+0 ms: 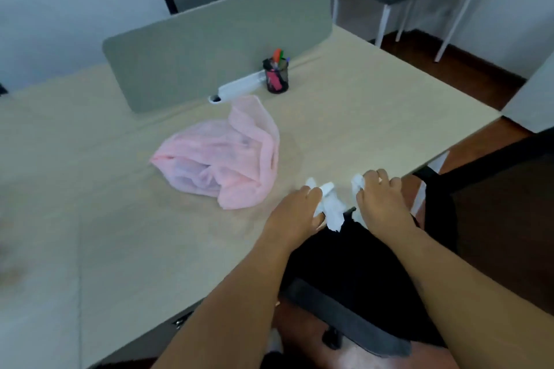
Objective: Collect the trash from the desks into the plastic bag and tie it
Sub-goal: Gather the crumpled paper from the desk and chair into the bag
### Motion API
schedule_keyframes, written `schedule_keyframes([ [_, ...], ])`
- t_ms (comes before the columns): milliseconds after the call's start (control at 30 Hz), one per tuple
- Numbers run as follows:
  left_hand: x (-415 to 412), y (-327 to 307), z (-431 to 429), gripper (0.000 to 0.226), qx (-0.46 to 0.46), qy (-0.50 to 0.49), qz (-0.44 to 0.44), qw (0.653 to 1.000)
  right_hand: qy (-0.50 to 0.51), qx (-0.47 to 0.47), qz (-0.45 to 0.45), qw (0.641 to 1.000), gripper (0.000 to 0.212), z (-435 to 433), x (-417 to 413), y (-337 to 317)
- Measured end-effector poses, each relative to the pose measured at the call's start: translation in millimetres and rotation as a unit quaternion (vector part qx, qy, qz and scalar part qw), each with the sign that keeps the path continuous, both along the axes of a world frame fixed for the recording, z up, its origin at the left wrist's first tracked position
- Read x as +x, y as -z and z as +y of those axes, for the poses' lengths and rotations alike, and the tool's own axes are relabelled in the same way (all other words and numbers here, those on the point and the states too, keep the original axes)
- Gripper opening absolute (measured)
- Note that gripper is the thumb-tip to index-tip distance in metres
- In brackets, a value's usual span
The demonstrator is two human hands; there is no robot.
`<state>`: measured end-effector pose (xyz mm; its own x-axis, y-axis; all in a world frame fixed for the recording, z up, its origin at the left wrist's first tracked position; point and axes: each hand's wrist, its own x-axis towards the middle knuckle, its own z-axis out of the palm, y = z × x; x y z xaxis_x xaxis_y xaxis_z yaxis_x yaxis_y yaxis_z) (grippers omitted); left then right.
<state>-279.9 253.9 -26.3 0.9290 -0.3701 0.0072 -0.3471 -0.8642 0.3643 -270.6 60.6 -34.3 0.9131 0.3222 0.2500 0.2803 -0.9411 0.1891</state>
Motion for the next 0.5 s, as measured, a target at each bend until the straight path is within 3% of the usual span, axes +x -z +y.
schedule_keyframes([
  [133,15,-33,71,0.021,-0.022,-0.072,-0.055,0.996,-0.026,0.002,-0.068,0.997,0.025,60,48,-38],
  [200,19,-43,104,0.013,-0.028,-0.095,-0.077,0.992,-0.039,0.034,-0.063,0.997,0.021,86,62,-45],
  [300,23,-42,148,0.012,-0.025,-0.124,-0.080,0.989,-0.092,-0.001,-0.088,0.992,0.019,120,70,-45],
  [400,33,-35,179,0.013,-0.025,-0.123,-0.069,0.990,-0.038,0.033,-0.082,0.995,0.004,140,75,-38],
  [500,58,-37,174,0.016,-0.055,-0.075,-0.075,0.993,0.013,0.065,-0.098,0.993,0.013,133,85,-24],
])
